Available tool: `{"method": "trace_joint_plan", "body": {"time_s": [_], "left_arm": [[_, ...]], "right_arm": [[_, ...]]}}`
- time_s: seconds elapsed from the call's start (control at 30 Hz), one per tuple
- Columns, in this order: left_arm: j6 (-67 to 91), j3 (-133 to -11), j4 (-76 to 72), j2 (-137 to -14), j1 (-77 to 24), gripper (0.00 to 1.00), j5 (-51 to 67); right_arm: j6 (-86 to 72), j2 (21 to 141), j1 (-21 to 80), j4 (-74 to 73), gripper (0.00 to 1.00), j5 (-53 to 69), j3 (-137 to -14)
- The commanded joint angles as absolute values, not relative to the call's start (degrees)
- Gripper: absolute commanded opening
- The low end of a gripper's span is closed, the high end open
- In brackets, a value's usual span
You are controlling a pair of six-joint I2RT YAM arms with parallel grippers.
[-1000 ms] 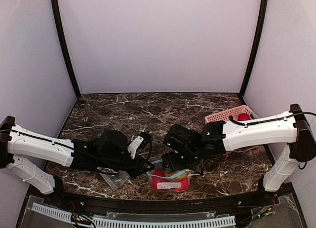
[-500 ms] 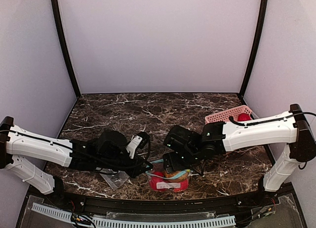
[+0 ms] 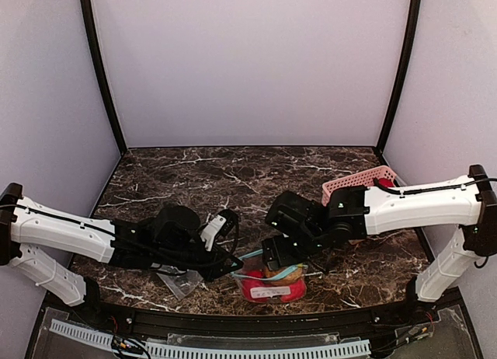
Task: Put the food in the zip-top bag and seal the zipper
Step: Adjust the fake vegetable in the zipper food storage bag.
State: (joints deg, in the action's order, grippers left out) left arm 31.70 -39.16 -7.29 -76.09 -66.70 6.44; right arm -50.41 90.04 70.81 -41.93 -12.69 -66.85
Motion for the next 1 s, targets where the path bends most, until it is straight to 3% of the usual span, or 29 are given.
{"method": "trace_joint_plan", "body": {"time_s": [0.0,0.33,0.97], "left_arm": [[30.51,-39.49,-4.22,-75.83,-66.4,0.01,6.29],[29.6,-40.25,-6.07,-76.95,-66.36,0.01,8.66],[31.76,-37.88,-3.26,-74.01,-66.27,0.01,2.68]], "right_arm": [[-49.03,87.88,69.76,-51.93,0.85,-15.39,-65.48],[-49.01,90.61,69.7,-51.37,0.85,-14.15,-61.67],[-51.97,88.77,69.56,-52.9,0.85,-14.06,-57.74]]}}
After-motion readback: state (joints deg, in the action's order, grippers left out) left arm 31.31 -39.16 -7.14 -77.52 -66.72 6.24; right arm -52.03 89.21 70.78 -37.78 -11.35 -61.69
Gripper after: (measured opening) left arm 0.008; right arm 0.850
